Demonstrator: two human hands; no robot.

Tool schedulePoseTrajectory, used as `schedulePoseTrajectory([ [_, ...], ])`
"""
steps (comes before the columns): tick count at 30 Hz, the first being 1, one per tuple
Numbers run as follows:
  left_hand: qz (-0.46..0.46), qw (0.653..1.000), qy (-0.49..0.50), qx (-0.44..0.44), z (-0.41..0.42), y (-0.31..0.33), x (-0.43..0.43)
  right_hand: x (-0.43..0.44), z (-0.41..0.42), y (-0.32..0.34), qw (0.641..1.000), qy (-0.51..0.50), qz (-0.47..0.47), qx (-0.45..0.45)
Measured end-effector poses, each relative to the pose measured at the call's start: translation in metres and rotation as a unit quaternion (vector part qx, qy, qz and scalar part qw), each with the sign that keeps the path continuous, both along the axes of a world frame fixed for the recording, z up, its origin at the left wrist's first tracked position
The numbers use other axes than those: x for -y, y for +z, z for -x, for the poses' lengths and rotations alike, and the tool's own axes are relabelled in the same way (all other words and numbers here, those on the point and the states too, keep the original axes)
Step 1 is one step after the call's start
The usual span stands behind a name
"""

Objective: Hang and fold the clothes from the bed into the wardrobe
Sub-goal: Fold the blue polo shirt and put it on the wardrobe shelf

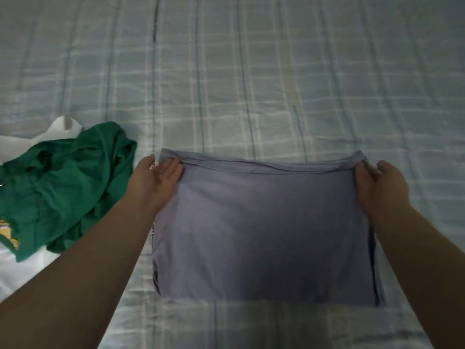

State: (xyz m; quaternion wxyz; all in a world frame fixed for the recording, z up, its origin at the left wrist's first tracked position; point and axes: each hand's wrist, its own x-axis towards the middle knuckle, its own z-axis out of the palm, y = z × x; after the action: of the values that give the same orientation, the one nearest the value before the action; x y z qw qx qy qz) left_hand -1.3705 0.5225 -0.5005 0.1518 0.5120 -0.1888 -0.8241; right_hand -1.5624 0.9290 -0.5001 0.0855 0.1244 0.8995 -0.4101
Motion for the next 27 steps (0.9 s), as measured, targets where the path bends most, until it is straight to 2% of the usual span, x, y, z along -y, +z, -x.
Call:
schedulePoseTrajectory([
  [2, 0.087, 0.994, -0.067, -0.004, -0.003, -0.005, 0.0, 0.003, -0.003, -0.005, 0.999, 0.023, 0.043, 0.011],
  [4, 0.213, 0.964, -0.159, 0.012, -0.007, -0.014, -0.005, 0.003, -0.004, -0.008, 0.995, 0.04, 0.088, 0.018],
  [6, 0.297, 0.933, -0.199, 0.047, -0.012, -0.021, -0.013, 0.009, -0.007, -0.014, 0.979, -0.022, 0.201, -0.002],
  [8, 0.392, 0.889, -0.227, 0.068, -0.015, -0.022, -0.02, 0.007, -0.01, -0.014, 0.976, -0.057, 0.206, -0.03],
  [9, 0.455, 0.847, -0.267, 0.074, -0.015, -0.023, -0.022, 0.007, -0.012, -0.015, 0.98, -0.035, 0.191, -0.035],
  [10, 0.519, 0.79, -0.314, 0.088, -0.016, -0.025, -0.023, 0.003, -0.012, -0.017, 0.988, 0.001, 0.149, -0.051],
  [12, 0.629, 0.672, -0.372, 0.117, -0.016, -0.029, -0.027, -0.004, -0.013, -0.023, 0.988, 0.092, 0.016, -0.121],
  [15, 0.729, 0.536, -0.403, 0.137, -0.015, -0.027, -0.035, -0.002, -0.017, -0.022, 0.941, 0.265, -0.114, -0.176],
  [17, 0.763, 0.455, -0.448, 0.102, -0.015, -0.026, -0.043, 0.005, -0.02, -0.021, 0.908, 0.357, -0.137, -0.17],
  [18, 0.76, 0.438, -0.473, 0.08, -0.015, -0.027, -0.047, 0.008, -0.02, -0.023, 0.901, 0.379, -0.138, -0.158],
  [20, 0.746, 0.438, -0.496, 0.072, -0.012, -0.029, -0.052, 0.014, -0.02, -0.027, 0.905, 0.376, -0.145, -0.138],
  [23, 0.75, 0.437, -0.485, 0.109, -0.002, -0.033, -0.049, 0.018, -0.012, -0.031, 0.903, 0.366, -0.187, -0.127],
  [25, 0.752, 0.415, -0.494, 0.137, 0.007, -0.034, -0.043, 0.02, -0.005, -0.032, 0.893, 0.38, -0.213, -0.114],
  [27, 0.744, 0.379, -0.522, 0.174, 0.015, -0.037, -0.037, 0.023, 0.0, -0.032, 0.88, 0.391, -0.251, -0.094],
])
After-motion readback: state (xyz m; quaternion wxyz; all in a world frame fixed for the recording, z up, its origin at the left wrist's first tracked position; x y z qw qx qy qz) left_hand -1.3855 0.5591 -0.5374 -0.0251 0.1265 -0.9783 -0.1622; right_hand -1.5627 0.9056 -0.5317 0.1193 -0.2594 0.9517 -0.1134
